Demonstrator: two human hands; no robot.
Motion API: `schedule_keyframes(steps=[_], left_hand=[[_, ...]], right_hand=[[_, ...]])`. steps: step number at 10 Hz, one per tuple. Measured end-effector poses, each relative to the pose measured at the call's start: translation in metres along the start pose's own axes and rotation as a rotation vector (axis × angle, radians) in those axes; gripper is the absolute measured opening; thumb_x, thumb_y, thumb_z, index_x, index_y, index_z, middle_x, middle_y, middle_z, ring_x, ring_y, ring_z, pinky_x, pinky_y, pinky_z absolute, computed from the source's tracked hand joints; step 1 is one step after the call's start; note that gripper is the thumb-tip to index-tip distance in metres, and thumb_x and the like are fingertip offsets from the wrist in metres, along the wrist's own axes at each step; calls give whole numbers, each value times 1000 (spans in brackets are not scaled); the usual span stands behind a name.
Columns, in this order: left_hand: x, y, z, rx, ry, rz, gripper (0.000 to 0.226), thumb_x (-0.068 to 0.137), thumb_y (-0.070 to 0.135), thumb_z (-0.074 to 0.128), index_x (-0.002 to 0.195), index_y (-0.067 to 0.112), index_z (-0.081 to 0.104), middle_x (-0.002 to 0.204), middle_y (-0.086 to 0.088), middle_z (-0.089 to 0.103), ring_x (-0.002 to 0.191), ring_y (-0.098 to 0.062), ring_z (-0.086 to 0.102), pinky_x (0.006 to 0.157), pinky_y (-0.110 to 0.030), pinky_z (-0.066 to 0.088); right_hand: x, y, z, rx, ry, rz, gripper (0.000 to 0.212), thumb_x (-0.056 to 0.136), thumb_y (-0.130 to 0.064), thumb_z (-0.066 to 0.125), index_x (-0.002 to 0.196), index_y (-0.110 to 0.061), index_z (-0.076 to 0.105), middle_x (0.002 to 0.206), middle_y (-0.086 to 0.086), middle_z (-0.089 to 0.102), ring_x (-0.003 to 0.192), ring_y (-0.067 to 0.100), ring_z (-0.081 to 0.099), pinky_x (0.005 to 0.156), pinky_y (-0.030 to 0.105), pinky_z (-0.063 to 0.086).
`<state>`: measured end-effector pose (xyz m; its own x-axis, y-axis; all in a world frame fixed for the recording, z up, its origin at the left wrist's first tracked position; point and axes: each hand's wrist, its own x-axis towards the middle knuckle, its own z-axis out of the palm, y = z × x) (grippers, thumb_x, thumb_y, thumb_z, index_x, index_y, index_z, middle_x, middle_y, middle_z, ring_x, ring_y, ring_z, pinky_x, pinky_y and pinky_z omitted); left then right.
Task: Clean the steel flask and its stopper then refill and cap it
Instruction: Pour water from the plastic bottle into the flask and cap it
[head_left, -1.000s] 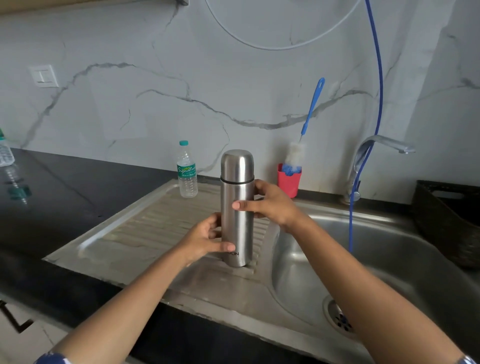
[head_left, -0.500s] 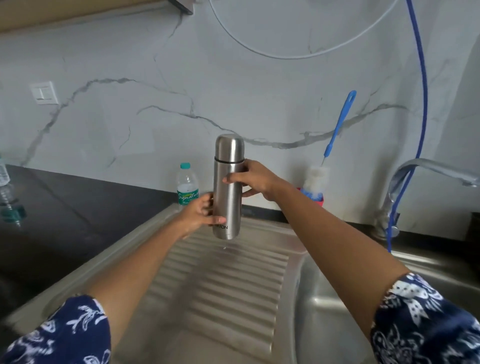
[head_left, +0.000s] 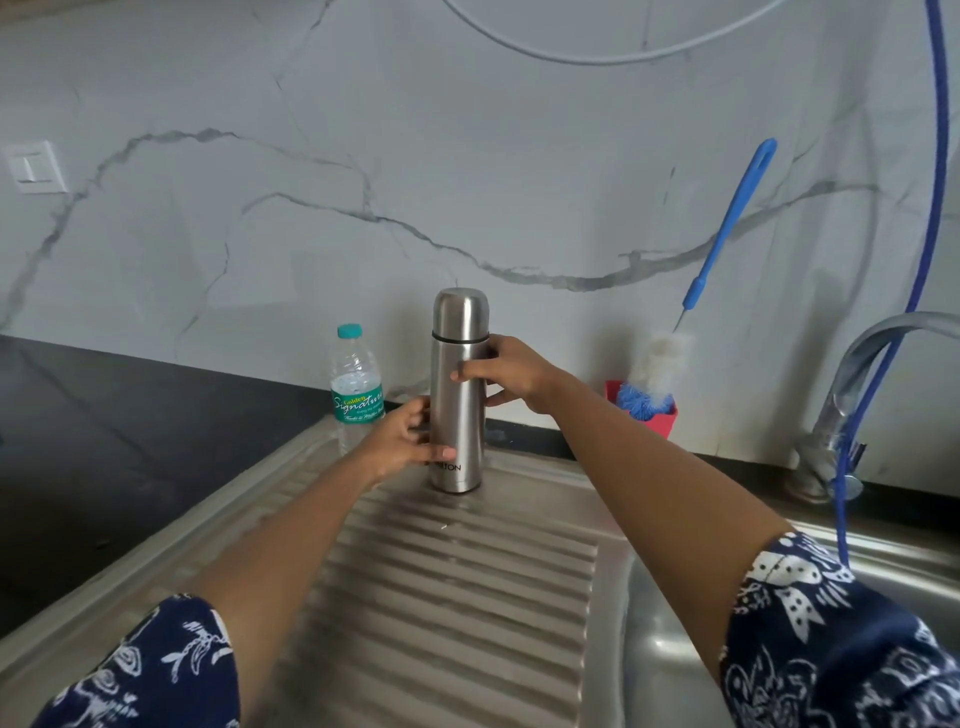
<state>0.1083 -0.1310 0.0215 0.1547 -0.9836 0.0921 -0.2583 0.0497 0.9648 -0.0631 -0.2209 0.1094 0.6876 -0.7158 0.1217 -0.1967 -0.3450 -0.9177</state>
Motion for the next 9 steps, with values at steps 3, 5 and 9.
schedule_keyframes(steps=[3, 5, 9], left_hand=[[2, -6, 2, -39, 24, -3, 93, 50, 18, 91, 129, 23, 44, 132, -7, 55, 116, -28, 58, 86, -44, 55], [-4, -3, 5, -80, 17, -18, 86, 56, 13, 83, 132, 20, 43, 134, -7, 55, 118, -26, 57, 90, -42, 53], [-33, 37, 28, 122, 112, -166, 58, 81, -1, 71, 134, 0, 46, 131, -11, 57, 118, -26, 56, 95, -35, 45]], right_hand=[[0, 1, 5, -16, -7, -10, 44, 80, -15, 70, 121, -13, 55, 104, -3, 63, 100, 17, 61, 75, 31, 53], [-2, 2, 9, 0, 18, 12, 49, 80, -17, 71, 126, -12, 52, 115, 2, 62, 105, 19, 61, 87, 37, 54], [-40, -22, 16, -114, 158, 122, 69, 85, -29, 69, 141, -5, 36, 138, 9, 48, 121, 24, 47, 98, 35, 41]])
